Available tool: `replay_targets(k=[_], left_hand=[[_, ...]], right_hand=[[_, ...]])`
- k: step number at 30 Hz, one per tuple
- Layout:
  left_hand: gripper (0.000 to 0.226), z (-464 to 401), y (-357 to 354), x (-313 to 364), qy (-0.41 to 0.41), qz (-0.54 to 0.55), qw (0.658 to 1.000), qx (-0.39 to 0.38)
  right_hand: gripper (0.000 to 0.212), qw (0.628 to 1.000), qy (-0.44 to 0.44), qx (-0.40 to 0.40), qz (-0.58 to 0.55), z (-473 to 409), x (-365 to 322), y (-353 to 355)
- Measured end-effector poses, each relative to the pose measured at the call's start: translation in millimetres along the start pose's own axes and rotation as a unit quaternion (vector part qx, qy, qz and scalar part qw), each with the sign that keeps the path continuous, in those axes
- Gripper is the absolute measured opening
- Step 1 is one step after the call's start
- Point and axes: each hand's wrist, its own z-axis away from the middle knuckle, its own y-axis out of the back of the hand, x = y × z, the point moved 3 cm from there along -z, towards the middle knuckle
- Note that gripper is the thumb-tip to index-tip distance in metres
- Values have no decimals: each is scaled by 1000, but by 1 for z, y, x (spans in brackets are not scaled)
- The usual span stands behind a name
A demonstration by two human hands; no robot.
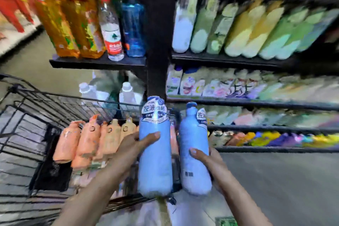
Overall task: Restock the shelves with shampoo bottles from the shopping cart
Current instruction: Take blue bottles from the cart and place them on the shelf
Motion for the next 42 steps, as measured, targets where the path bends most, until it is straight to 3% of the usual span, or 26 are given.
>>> replay_targets(k=[2, 4, 7, 10, 15, 21, 24, 26, 29, 32, 34, 37, 42], left_hand=[[37, -1, -59, -2, -8, -5, 1000, -22], [45, -2, -122, -4, -20, -17, 998, -54], [28, -7, -204, -5, -35, -26, 995, -95], [44, -16, -273, -3, -37, -51, 989, -132], [53, -47, -361, 14, -45, -55, 979, -189], [47, -108, -444, 47, -96, -74, 970, -210], [58, -143, -482, 66, -119, -77, 969, -205], [58, -176, -512, 84, -126, -73, 971, -190], [42, -218, -552, 109, -134, -54, 972, -186], [17, -249, -588, 134, -133, -28, 977, -167], [25, -267, -607, 147, -135, -10, 980, -148], [62, -297, -627, 166, -179, -40, 978, -100], [49, -337, -663, 187, -226, -43, 973, -15]], right_hand=[[70, 999, 18, 19, -30, 17, -6, 53], [68, 997, 44, 39, -52, 31, -14, 106], [69, 992, 72, 71, -69, 51, -25, 177], [73, 986, 93, 102, -92, 63, -36, 234], [78, 973, 132, 153, -110, 58, -65, 313], [58, 962, 183, 181, -88, 21, -121, 400], [71, 955, 199, 207, -68, -3, -150, 437], [65, 950, 214, 221, -45, -29, -176, 468], [63, 947, 229, 226, -12, -66, -210, 506], [82, 946, 233, 227, 5, -103, -235, 536], [79, 946, 233, 225, 2, -129, -249, 554], [73, 944, 251, 214, 7, -169, -271, 577], [79, 941, 292, 172, 3, -230, -314, 611]])
